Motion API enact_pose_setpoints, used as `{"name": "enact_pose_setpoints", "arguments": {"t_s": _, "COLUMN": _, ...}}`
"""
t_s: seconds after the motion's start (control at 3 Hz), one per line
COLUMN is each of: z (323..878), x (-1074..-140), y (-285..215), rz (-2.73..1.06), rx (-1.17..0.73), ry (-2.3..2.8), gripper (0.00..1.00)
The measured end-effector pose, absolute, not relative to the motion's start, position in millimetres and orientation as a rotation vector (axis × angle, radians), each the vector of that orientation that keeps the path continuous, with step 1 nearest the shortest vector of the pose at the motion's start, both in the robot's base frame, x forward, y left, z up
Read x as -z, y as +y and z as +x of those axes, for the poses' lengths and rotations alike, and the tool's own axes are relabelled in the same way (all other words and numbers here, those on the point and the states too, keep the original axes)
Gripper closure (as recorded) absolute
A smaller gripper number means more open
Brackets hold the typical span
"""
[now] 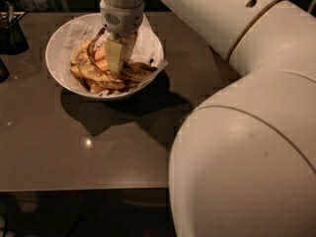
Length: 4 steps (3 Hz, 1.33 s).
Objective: Pick banana from white bowl
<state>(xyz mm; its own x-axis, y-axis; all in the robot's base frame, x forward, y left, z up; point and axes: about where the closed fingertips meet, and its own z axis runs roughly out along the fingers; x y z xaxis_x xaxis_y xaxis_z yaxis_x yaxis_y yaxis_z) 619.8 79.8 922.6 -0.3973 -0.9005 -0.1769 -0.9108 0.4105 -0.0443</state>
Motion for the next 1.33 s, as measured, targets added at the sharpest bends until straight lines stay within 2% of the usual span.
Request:
{"name": "enact_pose_setpoints", "arguments": {"t_s": 1.0, "z": 608.0, "x": -947.8, "y": 79.0, "rz": -1.62, "rx": -0.013, "ry": 2.374, "gripper": 1.0}}
{"name": "enact_pose_setpoints", "arguments": {"t_s": 1.33, "z": 591.2, "x": -974.8, "y": 96.2, "rz": -1.675, "rx": 0.02, "ry": 2.318, "gripper": 1.0}}
